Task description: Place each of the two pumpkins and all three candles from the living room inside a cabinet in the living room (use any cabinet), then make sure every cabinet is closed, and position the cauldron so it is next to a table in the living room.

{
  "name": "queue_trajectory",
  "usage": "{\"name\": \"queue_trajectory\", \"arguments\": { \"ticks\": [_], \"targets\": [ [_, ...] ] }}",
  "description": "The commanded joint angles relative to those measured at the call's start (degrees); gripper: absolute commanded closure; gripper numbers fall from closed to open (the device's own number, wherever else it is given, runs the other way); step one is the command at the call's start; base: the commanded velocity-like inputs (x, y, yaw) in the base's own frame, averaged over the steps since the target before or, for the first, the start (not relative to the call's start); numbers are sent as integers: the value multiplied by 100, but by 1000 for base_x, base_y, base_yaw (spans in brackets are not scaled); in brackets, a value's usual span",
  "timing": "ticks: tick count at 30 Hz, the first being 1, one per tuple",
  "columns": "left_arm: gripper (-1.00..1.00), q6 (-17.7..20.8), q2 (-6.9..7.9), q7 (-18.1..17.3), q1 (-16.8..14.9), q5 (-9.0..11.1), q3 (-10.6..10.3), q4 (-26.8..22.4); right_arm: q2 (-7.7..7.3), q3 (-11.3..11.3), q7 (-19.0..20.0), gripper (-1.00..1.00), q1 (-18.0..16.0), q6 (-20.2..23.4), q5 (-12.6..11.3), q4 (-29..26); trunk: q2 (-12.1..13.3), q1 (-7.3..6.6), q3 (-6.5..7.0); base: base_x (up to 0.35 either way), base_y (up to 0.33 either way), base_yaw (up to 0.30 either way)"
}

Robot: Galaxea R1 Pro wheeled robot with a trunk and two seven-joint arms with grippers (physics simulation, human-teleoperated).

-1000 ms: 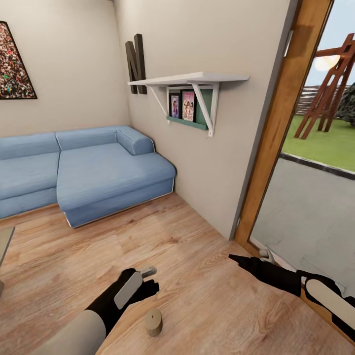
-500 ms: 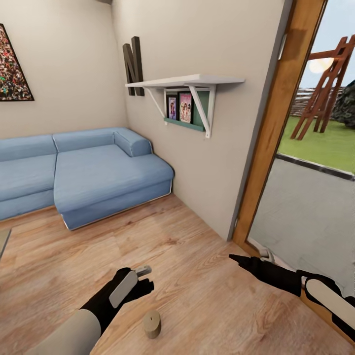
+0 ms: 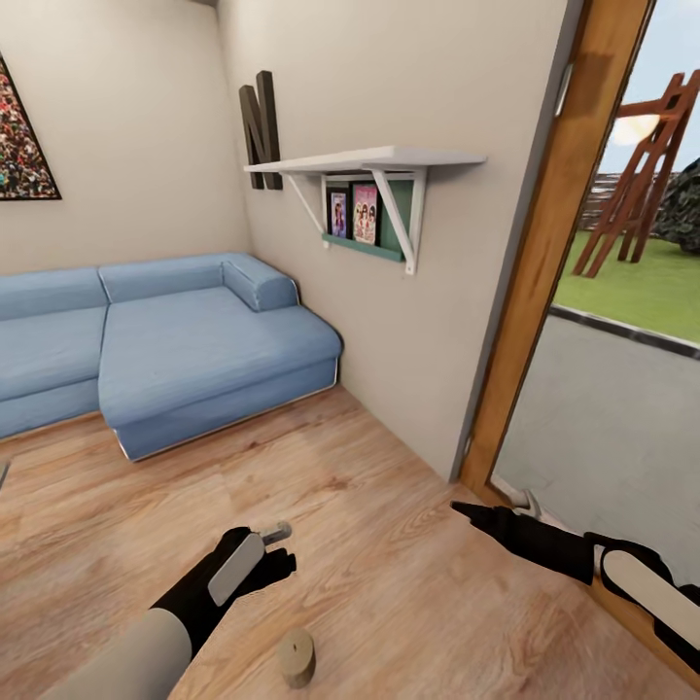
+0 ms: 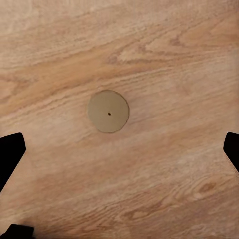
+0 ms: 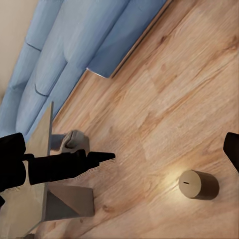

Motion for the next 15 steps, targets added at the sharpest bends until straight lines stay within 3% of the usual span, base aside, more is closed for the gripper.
{"name": "queue_trajectory", "arguments": {
  "ticks": [1,7,15],
  "targets": [
    [-100,4,21,52,-4,54,-19,-8,-5,12,7,-100,-8,8,-30,2,-3,2,-6,302,0,0],
    [-100,18,58,-3,-5,73,-13,-8,-5,15,7,-100,-8,-5,-30,2,-3,2,-6,236,-28,0],
    [-100,53,61,-37,-5,69,-11,-35,-5,24,15,-100,-8,-41,-29,10,-3,2,-6,23,-8,0]
  ]
}}
